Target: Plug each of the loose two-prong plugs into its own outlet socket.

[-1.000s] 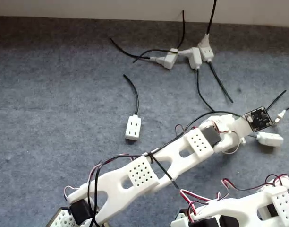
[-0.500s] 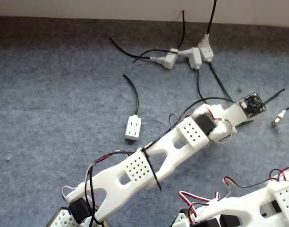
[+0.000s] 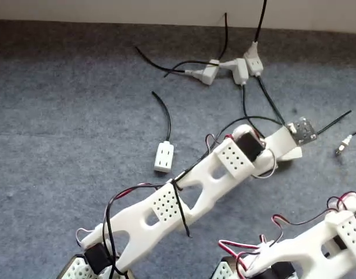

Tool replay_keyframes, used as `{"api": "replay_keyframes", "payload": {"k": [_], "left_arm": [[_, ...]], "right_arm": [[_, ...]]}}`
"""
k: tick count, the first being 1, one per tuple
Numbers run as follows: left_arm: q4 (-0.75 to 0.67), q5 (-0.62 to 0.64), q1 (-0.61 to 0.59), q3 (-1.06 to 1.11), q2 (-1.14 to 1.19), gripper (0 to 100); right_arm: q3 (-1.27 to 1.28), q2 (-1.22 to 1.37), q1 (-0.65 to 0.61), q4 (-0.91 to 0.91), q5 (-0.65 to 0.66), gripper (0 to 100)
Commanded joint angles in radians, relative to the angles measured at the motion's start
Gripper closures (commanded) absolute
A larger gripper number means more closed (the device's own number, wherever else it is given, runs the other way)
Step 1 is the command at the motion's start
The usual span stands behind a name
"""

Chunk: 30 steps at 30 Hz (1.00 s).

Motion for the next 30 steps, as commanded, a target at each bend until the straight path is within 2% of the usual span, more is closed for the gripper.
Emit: {"api": "replay_keyframes", "payload": {"k": [1, 6, 14, 20, 25, 30], "left_arm": [[0.078, 0.005, -0.027, -0.042, -0.124, 96], [0.081, 0.158, -0.056, -0.042, -0.137, 79], [0.081, 0.16, -0.056, -0.042, -0.131, 78], [0.072, 0.163, -0.07, -0.042, -0.087, 78], [0.002, 0.163, -0.087, -0.042, -0.019, 78], [-0.006, 0.164, -0.091, -0.042, -0.013, 78]], "right_arm": [[-0.177, 0.15, -0.093, -0.028, -0.12, 71.4], [-0.547, 0.539, -0.197, 0.01, -0.281, 71.4], [-1.181, 1.076, -0.306, 0.102, -0.396, 71.4], [-1.583, 1.389, -0.409, 0.111, -0.393, 71.7], [-1.885, 1.618, -0.424, 0.242, -0.39, 72.0], [-2.149, 1.801, -0.407, 0.344, -0.252, 84.1]]}}
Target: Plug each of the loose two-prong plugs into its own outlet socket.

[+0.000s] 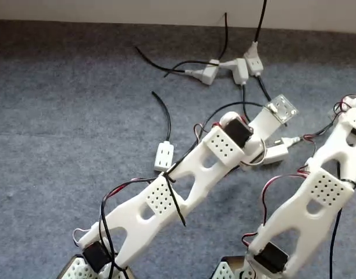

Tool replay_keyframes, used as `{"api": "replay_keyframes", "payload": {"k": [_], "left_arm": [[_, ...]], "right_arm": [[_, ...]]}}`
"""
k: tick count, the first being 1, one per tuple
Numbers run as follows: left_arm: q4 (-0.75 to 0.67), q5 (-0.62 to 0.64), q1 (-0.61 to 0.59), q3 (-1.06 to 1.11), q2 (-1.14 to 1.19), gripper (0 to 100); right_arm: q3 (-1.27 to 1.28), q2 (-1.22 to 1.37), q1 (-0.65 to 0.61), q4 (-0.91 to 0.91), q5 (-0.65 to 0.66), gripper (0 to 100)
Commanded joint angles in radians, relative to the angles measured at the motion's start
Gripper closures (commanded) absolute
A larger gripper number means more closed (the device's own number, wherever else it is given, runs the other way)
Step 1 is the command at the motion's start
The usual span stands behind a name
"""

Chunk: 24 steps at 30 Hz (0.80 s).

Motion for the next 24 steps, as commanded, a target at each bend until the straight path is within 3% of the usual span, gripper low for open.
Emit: {"api": "replay_keyframes", "payload": {"k": [1, 11, 19, 24], "left_arm": [[-0.02, 0.005, -0.013, -0.036, -0.015, 78], [-0.011, 0.006, -0.01, -0.036, -0.015, 78], [-0.011, 0.006, -0.01, -0.036, -0.013, 78], [-0.011, 0.006, -0.013, -0.036, -0.013, 78]], "right_arm": [[-0.213, 0.07, 0.007, 0.058, 0.081, 86.1], [-0.456, 0.125, 0.053, 0.278, 0.137, 87.5], [-0.463, 0.13, 0.056, 0.271, 0.169, 87.1], [-0.458, 0.136, 0.012, 0.274, 0.164, 77.5]]}}
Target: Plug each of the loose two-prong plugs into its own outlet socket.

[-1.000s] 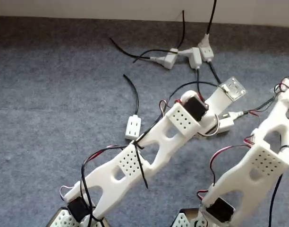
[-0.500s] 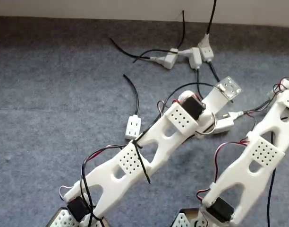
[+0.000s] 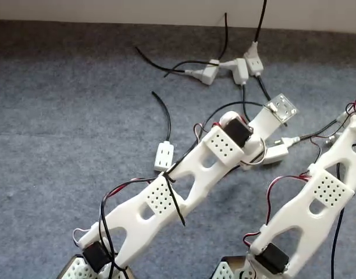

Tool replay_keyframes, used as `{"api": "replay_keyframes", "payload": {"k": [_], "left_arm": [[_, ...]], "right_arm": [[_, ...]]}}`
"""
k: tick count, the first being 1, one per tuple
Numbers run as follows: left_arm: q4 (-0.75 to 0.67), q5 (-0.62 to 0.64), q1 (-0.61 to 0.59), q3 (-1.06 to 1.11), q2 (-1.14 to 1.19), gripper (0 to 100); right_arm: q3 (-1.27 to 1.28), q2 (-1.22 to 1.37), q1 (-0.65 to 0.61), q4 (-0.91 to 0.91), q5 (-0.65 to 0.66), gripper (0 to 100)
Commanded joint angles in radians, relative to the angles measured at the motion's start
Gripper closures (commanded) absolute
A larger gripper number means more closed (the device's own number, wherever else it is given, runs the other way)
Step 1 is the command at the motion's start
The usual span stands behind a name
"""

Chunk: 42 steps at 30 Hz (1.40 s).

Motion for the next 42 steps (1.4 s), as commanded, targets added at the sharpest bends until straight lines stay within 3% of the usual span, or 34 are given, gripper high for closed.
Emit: {"api": "replay_keyframes", "payload": {"k": [1, 12, 15, 18, 29, 36, 42], "left_arm": [[-0.008, 0.006, -0.013, -0.036, -0.013, 78], [-0.009, 0.006, -0.013, -0.036, -0.008, 78], [-0.009, 0.006, -0.013, -0.036, -0.008, 78], [-0.009, 0.006, -0.013, -0.036, -0.008, 78], [-0.008, 0.006, -0.045, -0.038, -0.07, 78], [0.078, 0.12, -0.168, -0.028, -0.306, 78], [0.081, 0.121, -0.371, 0.036, -0.417, 78]], "right_arm": [[-0.031, -0.008, -0.038, -0.008, 0.006, 76.9], [0.177, -0.008, -0.054, -0.094, 0.005, 77.7], [0.206, -0.012, -0.047, -0.108, 0.005, 85.2], [0.193, -0.019, -0.036, -0.104, 0.005, 92.2], [-0.025, -0.021, -0.045, 0.018, 0.009, 98.1], [-0.335, -0.025, -0.191, 0.254, 0.026, 98.1], [-0.271, -0.122, -0.383, 0.314, 0.101, 98.1]]}}
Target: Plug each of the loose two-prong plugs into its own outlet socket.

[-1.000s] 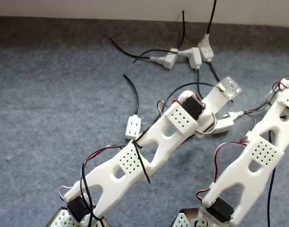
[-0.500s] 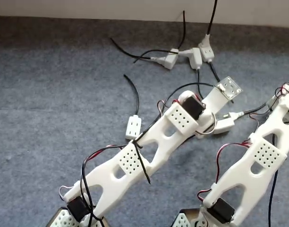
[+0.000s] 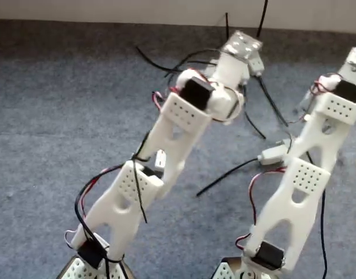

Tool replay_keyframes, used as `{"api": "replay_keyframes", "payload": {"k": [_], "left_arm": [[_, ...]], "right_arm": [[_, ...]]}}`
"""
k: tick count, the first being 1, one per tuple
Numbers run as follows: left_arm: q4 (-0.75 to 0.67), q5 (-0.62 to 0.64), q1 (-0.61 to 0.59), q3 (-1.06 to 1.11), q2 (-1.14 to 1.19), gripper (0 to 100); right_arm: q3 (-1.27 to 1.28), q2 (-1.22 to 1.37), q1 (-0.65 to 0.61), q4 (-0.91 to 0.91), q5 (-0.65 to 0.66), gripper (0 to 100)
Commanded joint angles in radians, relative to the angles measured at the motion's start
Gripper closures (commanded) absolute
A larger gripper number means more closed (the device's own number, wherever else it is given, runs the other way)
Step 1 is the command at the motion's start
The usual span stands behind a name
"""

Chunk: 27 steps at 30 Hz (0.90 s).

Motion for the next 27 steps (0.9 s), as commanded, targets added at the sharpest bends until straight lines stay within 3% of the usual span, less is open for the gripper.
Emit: {"api": "replay_keyframes", "payload": {"k": [1, 11, 16, 18, 21, 27], "left_arm": [[0.011, 0.008, -0.136, 0.036, -0.116, 78], [0.009, 0.005, -0.575, 0.302, -0.295, 78], [0.008, -0.014, -0.776, 0.424, -0.277, 78], [0.008, -0.052, -0.854, 0.43, -0.255, 78], [0.008, -0.072, -0.989, 0.427, -0.231, 78], [0.005, -0.183, -1.241, 0.427, -0.22, 78]], "right_arm": [[-0.064, -0.13, -0.105, 0.042, 0.028, 98.2], [-0.053, -0.265, -0.45, 0.044, 0.023, 98.2], [-0.053, -0.263, -0.708, 0.044, 0.009, 98.2], [-0.053, -0.26, -0.814, 0.041, -0.061, 98.2], [-0.053, -0.225, -0.966, 0.03, -0.161, 98.2], [-0.053, -0.019, -1.191, 0.024, -0.163, 98.2]]}}
